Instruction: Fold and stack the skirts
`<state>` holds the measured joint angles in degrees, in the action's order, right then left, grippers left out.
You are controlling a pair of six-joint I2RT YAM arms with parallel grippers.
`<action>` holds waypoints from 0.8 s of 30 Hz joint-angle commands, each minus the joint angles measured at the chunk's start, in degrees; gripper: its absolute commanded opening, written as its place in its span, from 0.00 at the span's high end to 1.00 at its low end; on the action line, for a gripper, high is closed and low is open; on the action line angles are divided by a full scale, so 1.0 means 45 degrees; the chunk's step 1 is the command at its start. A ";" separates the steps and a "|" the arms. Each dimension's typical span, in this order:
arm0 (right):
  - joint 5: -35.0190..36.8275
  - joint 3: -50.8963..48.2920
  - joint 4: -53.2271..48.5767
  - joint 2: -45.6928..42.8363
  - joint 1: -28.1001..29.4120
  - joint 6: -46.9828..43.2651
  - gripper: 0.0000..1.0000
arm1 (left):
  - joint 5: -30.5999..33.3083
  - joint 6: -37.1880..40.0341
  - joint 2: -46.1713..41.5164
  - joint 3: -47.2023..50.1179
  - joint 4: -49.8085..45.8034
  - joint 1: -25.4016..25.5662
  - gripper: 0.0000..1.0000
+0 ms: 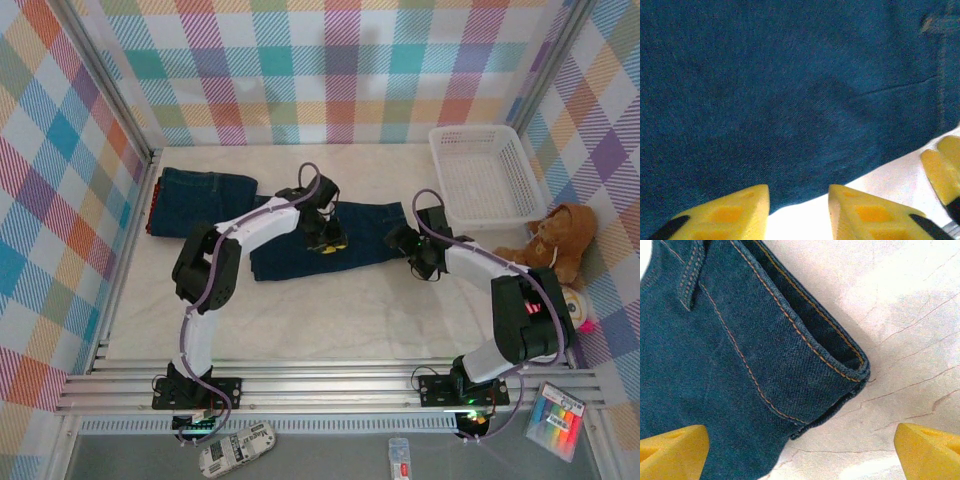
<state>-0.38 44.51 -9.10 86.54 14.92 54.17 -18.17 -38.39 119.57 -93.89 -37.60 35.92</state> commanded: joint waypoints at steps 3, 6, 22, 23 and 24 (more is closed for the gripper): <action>0.0085 -0.0545 0.2077 -0.0087 -0.0092 0.1371 0.06 | -0.0209 -0.0255 0.0493 0.0101 -0.0354 0.0370 0.82; 0.0154 -0.0690 0.2504 0.0079 -0.0092 0.1812 0.07 | -0.0118 -0.0196 0.0820 0.0376 -0.0266 0.0455 0.82; 0.0378 -0.1561 0.5365 0.1448 -0.0092 0.3616 0.17 | 0.0181 -0.0004 0.1300 0.0678 -0.0715 0.0488 0.83; 0.0407 -0.1639 0.5592 0.1432 -0.0094 0.3578 0.19 | 0.0181 0.0001 0.1308 0.0666 -0.0725 0.0484 0.83; 0.0398 -0.1697 0.5822 0.1409 -0.0093 0.3516 0.21 | 0.0156 0.0003 0.1338 0.0649 -0.0742 0.0493 0.83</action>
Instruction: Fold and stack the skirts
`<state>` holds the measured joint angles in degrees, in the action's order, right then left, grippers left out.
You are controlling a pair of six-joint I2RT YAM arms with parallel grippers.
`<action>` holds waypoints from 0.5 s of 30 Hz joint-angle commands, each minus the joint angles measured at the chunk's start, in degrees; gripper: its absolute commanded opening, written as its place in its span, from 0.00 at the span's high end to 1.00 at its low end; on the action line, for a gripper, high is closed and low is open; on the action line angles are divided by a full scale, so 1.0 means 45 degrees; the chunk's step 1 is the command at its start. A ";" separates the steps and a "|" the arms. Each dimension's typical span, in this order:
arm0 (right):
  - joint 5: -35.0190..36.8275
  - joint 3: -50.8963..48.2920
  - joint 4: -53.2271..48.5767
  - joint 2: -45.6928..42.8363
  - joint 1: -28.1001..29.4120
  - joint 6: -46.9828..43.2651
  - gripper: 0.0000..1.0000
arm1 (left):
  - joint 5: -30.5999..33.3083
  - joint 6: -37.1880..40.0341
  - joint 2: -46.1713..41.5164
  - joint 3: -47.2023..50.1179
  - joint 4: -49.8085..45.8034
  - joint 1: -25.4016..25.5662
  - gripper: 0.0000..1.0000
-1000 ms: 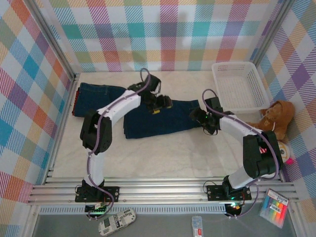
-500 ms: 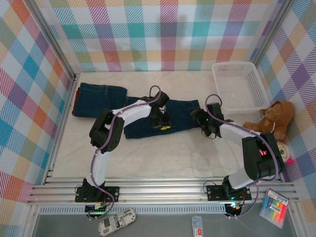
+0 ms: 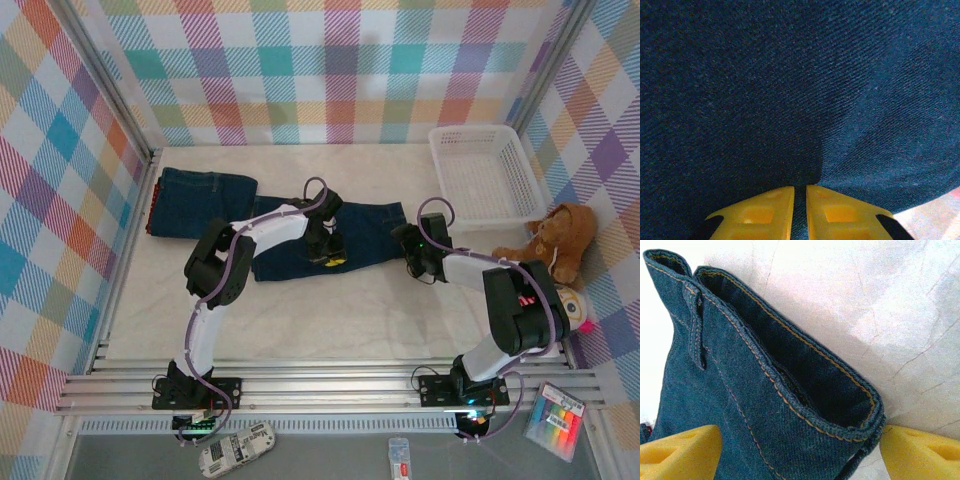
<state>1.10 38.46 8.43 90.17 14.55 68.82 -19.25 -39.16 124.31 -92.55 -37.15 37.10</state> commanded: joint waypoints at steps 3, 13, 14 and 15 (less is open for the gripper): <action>-0.0102 -0.0360 0.2282 0.0500 -0.0010 -0.0006 0.26 | 0.0390 0.0205 0.0338 0.0295 -0.0906 0.0222 0.83; -0.0129 -0.0425 0.1954 -0.0210 -0.0010 -0.0205 0.28 | 0.0334 0.0244 0.0375 0.0265 -0.0945 0.0222 0.83; -0.0109 -0.0458 0.1906 -0.0260 -0.0010 -0.0214 0.28 | 0.0322 0.0271 0.0378 0.0270 -0.0957 0.0214 0.83; -0.0109 -0.0485 0.1899 -0.0308 -0.0013 -0.0214 0.28 | 0.0312 0.0298 0.0383 0.0293 -0.0945 0.0222 0.83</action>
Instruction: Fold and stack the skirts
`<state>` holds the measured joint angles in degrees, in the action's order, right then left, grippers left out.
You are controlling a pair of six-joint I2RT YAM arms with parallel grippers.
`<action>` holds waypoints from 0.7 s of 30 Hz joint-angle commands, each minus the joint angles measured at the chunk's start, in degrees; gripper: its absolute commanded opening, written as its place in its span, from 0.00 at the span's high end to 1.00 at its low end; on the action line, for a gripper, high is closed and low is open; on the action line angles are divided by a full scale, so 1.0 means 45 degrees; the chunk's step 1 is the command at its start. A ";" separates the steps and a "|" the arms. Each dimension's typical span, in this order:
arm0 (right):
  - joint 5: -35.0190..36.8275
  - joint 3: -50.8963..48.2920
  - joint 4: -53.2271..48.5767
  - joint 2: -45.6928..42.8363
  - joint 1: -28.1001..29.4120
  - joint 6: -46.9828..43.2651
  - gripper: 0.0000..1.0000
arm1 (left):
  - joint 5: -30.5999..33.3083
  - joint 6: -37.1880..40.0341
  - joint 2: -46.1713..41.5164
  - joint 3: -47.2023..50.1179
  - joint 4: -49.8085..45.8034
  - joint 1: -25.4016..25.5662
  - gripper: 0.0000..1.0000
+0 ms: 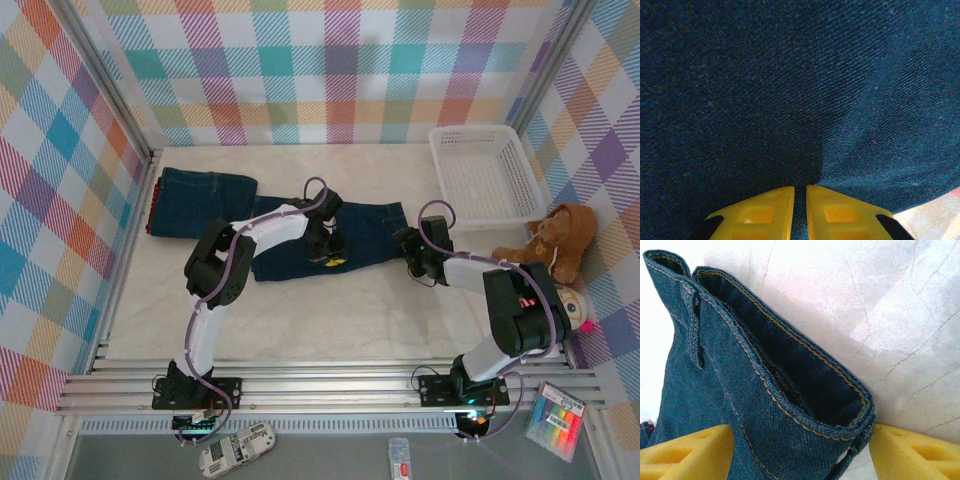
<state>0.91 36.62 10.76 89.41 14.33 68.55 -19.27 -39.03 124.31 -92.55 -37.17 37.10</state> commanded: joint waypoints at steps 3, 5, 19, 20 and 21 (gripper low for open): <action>-0.0009 -0.0196 0.1307 -0.0239 0.0039 -0.0082 0.28 | 0.0265 0.0333 0.0362 0.0312 -0.0923 0.0214 0.83; 0.0052 -0.0331 0.1559 -0.0221 0.0039 -0.0078 0.29 | 0.0222 0.0372 0.0387 0.0316 -0.0901 0.0227 0.83; 0.0309 -0.0751 0.2841 0.1391 0.0033 0.0989 0.46 | -0.0301 0.0394 0.0077 0.0071 -0.0842 0.0178 0.82; 0.0263 -0.0792 0.3062 0.1500 0.0039 0.0996 0.50 | -0.0434 0.0410 0.0007 0.0033 -0.0860 0.0160 0.82; 0.0212 -0.0794 0.3216 0.1585 0.0022 0.0942 0.54 | -0.0660 0.0393 -0.0105 -0.0009 -0.0862 0.0113 0.82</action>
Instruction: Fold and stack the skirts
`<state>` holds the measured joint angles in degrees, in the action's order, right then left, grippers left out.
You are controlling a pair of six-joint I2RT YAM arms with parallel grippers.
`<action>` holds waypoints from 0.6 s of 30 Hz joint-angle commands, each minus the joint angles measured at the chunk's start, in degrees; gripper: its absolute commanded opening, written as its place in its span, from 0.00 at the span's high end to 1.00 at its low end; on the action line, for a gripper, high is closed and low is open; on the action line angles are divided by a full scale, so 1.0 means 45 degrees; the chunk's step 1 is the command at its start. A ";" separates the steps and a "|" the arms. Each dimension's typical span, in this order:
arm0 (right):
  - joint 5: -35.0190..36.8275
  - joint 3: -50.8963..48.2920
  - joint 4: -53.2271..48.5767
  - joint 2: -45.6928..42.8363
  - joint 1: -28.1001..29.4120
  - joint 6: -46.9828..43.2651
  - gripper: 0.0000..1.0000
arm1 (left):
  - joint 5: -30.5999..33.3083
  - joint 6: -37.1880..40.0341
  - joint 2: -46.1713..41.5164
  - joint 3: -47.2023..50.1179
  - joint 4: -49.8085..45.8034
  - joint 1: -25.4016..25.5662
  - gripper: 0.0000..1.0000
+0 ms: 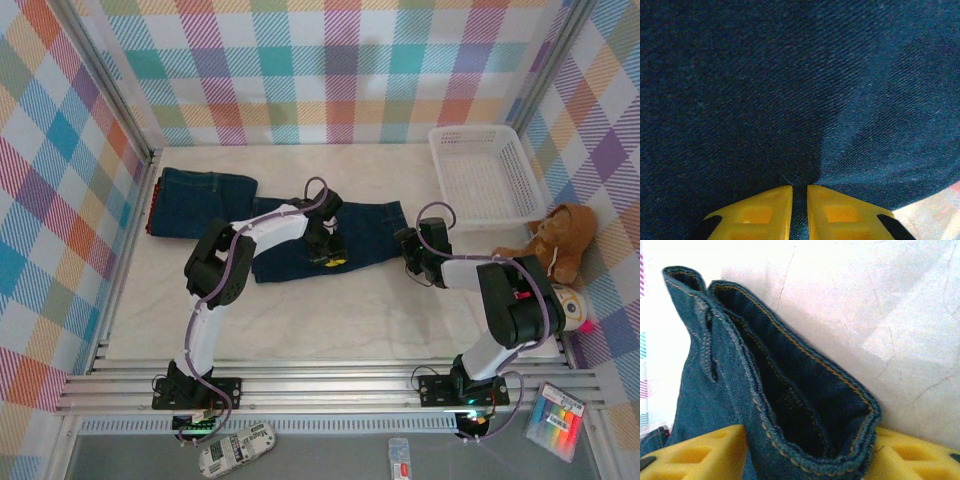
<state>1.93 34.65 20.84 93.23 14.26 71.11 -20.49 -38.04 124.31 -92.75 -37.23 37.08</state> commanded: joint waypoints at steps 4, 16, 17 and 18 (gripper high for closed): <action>0.0106 -0.0303 0.0677 0.0565 0.0034 -0.0110 0.81 | -0.0225 -0.0314 -0.1954 0.1237 0.0189 -0.0773 0.72; 0.0748 -0.0220 -0.0990 -0.0952 -0.0150 -0.1668 1.00 | 0.2503 0.1136 -0.3749 0.3283 -0.0822 -0.5159 0.64; 0.0831 -0.0213 -0.1181 -0.1079 -0.0198 -0.1768 1.00 | 0.2683 0.1214 -0.3637 0.3325 -0.0846 -0.5282 0.64; 0.0908 -0.0208 -0.1412 -0.1227 -0.0254 -0.1841 1.00 | 0.2784 0.1274 -0.3474 0.3378 -0.0811 -0.5363 0.64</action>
<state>3.62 34.15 18.59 90.11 14.04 65.52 -11.33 -34.94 107.53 -79.00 -38.11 12.69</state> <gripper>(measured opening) 0.113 0.362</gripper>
